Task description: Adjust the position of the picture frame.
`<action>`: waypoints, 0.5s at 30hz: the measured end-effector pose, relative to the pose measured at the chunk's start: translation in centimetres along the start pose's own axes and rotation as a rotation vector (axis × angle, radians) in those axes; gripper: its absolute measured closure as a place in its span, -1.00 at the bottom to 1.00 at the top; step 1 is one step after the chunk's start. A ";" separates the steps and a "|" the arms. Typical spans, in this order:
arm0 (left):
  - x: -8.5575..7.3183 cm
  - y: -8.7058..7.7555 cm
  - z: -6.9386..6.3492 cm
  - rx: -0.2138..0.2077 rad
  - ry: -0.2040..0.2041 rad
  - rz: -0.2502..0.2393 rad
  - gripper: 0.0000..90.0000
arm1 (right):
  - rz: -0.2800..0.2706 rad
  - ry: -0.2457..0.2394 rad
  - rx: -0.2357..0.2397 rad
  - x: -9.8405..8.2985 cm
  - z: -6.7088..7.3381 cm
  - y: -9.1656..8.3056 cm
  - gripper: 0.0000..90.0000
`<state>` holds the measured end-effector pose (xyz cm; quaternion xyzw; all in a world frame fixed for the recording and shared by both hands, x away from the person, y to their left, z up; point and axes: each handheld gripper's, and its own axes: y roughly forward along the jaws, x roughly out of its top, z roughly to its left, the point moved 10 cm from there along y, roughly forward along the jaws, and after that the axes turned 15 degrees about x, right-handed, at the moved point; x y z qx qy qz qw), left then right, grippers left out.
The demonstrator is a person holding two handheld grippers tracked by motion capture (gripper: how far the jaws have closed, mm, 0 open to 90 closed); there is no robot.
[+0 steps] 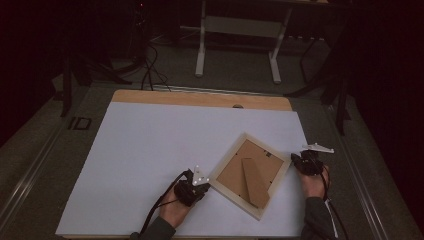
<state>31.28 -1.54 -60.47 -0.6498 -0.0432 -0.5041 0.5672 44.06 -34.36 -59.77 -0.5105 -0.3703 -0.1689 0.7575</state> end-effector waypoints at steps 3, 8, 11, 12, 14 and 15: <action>0.0 0.0 0.1 0.003 -0.007 0.001 1.00 | -0.002 0.008 0.008 0.0 0.0 0.0 1.00; 0.1 0.1 0.3 0.007 -0.017 0.007 1.00 | 0.000 0.005 0.011 -0.2 0.2 -0.1 1.00; 0.1 0.2 0.3 0.012 -0.020 0.007 1.00 | -0.002 0.002 0.015 -0.2 0.4 0.0 1.00; 0.2 0.2 0.4 0.012 -0.021 0.008 1.00 | -0.002 0.002 0.018 -0.2 0.5 0.0 1.00; 0.2 0.3 0.4 0.014 -0.026 0.008 1.00 | -0.002 0.002 0.025 -0.2 0.8 0.1 1.00; 0.2 0.3 0.5 0.015 -0.025 0.011 1.00 | -0.002 0.000 0.028 -0.2 0.9 0.1 1.00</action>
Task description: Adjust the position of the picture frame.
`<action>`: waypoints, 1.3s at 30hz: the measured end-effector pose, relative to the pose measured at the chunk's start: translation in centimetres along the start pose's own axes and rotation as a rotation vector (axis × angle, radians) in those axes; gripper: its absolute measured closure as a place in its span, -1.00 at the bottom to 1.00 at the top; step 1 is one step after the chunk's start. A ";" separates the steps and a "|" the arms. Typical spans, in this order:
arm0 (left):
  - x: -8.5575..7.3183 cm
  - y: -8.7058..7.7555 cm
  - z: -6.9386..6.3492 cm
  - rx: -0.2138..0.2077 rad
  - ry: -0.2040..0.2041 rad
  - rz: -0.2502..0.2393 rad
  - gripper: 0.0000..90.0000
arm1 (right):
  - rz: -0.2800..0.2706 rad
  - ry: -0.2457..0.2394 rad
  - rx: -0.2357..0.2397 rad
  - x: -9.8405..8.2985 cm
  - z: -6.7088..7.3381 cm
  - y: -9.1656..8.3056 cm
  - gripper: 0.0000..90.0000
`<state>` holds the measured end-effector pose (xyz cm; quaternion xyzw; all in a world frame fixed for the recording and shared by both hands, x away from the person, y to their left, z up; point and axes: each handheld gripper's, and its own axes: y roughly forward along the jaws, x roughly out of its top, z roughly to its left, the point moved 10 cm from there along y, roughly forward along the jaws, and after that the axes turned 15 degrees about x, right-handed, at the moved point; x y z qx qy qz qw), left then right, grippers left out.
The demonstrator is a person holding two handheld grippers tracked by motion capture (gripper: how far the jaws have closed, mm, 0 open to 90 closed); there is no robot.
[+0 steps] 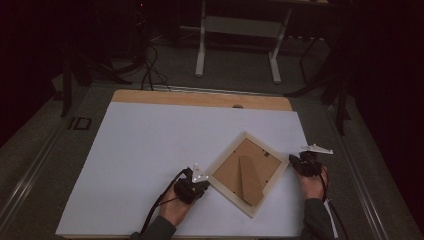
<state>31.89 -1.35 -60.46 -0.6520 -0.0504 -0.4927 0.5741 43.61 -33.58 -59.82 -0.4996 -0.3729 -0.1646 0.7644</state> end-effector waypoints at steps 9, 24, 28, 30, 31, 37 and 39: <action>0.0 0.1 0.5 0.019 -0.004 0.003 1.00 | 0.008 -0.013 0.017 -0.1 0.7 0.1 1.00; 0.1 0.5 2.3 0.079 -0.004 0.023 1.00 | 0.039 -0.048 0.090 -0.6 2.4 0.2 1.00; 0.0 0.5 3.1 0.096 -0.008 0.033 1.00 | 0.036 -0.070 0.131 -0.6 3.3 0.2 1.00; 0.0 0.6 3.5 0.097 -0.020 0.037 1.00 | 0.038 -0.090 0.142 -0.3 4.2 0.5 1.00; -0.1 0.6 3.6 0.099 -0.027 0.038 1.00 | 0.038 -0.090 0.142 -0.3 4.2 0.5 1.00; -0.3 0.4 3.7 0.100 -0.028 0.047 1.00 | 0.067 -0.100 0.149 -0.8 5.0 1.0 1.00; -0.4 0.2 3.2 0.090 -0.024 0.048 1.00 | 0.077 -0.111 0.148 -0.9 5.2 0.9 1.00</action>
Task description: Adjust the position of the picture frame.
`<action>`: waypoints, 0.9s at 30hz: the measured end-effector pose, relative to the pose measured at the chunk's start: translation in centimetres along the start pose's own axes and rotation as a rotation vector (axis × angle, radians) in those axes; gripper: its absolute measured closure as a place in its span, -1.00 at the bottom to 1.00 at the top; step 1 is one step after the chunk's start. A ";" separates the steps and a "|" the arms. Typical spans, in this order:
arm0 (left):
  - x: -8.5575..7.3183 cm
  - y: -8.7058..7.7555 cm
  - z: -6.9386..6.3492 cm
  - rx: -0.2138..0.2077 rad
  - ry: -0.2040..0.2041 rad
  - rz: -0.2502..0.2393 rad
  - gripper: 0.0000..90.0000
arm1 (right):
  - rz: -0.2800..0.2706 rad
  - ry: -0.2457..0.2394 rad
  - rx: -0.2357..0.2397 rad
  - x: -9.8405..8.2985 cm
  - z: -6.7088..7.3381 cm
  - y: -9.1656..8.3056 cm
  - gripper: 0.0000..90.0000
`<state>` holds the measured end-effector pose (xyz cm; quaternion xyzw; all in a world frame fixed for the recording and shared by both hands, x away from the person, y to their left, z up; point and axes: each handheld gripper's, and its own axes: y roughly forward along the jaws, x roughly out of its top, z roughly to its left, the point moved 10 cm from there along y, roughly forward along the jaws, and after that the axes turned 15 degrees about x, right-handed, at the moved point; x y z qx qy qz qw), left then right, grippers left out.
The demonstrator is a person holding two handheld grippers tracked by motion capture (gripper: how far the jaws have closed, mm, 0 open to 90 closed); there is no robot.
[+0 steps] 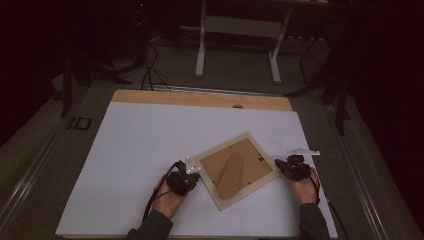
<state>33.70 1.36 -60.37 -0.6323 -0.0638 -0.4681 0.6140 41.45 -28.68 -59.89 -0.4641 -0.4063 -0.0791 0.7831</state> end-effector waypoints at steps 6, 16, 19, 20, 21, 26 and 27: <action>-0.4 -0.4 -0.1 -0.016 -0.012 -0.004 1.00 | 0.016 -0.022 0.011 0.0 0.9 0.3 1.00; -0.1 0.2 1.1 0.012 -0.047 0.006 1.00 | 0.027 -0.023 0.007 0.0 1.5 0.5 1.00; 0.0 0.5 1.7 0.007 -0.081 0.006 1.00 | 0.030 -0.031 0.013 0.0 1.8 0.6 1.00; 0.0 0.6 1.9 0.003 -0.090 0.005 1.00 | 0.028 -0.027 0.017 0.0 1.9 0.7 1.00; 0.0 0.7 2.1 0.000 -0.096 0.006 1.00 | 0.025 -0.025 0.021 0.0 2.0 0.7 1.00; 0.1 1.1 2.8 0.001 -0.135 0.001 1.00 | 0.031 -0.031 0.026 0.0 2.4 0.9 1.00; 0.1 1.1 3.0 0.002 -0.140 0.002 1.00 | 0.034 -0.031 0.027 0.0 2.5 0.9 1.00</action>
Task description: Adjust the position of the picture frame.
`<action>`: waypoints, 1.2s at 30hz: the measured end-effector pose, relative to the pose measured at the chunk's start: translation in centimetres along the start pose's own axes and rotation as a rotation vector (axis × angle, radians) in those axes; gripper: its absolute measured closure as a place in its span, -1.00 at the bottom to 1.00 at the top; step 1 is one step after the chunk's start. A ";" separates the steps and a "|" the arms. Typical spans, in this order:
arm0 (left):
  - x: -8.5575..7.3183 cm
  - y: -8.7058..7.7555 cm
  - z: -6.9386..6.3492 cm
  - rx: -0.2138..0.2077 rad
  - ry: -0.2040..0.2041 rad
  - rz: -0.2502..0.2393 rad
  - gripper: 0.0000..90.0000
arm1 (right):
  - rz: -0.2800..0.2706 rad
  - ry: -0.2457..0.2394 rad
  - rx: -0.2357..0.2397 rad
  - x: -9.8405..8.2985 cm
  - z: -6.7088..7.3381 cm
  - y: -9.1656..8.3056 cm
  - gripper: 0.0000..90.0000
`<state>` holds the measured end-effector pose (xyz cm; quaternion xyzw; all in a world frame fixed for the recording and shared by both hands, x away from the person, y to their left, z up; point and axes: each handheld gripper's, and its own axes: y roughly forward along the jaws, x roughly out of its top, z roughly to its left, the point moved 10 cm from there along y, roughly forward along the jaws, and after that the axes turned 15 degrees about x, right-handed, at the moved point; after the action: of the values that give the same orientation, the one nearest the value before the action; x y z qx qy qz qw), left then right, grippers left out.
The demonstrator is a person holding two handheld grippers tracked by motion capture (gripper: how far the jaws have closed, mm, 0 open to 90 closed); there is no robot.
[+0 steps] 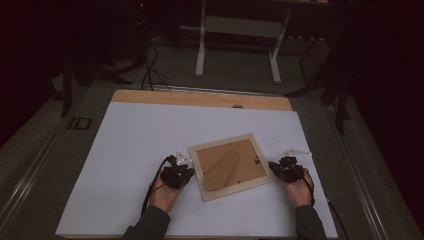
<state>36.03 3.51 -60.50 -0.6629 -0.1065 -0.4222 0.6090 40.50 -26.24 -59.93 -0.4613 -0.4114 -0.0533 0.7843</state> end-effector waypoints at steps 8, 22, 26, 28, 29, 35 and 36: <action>0.6 0.8 1.6 0.039 -0.038 0.008 1.00 | 0.007 -0.008 0.025 0.1 0.9 0.4 1.00; 0.2 0.8 4.3 0.017 -0.160 0.022 1.00 | -0.002 -0.022 0.085 0.3 3.0 1.7 1.00; -0.7 -0.3 4.7 0.005 -0.135 0.022 0.95 | 0.002 -0.034 0.103 0.4 3.8 2.1 1.00; -1.2 -0.8 4.9 0.000 -0.116 0.024 0.96 | 0.007 -0.046 0.113 0.5 4.2 2.3 1.00; -1.5 -0.9 5.0 0.003 -0.110 0.027 0.97 | 0.009 -0.054 0.116 0.5 4.5 2.4 1.00; -2.1 -1.2 5.7 0.011 -0.103 0.036 1.00 | 0.005 -0.043 0.128 0.9 5.3 3.2 1.00; -2.2 -1.3 5.8 0.015 -0.102 0.038 1.00 | 0.005 -0.039 0.129 1.0 5.4 3.3 1.00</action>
<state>36.30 9.86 -60.51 -0.6808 -0.1279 -0.3756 0.6157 39.41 -19.97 -60.21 -0.4115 -0.4282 -0.0158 0.8044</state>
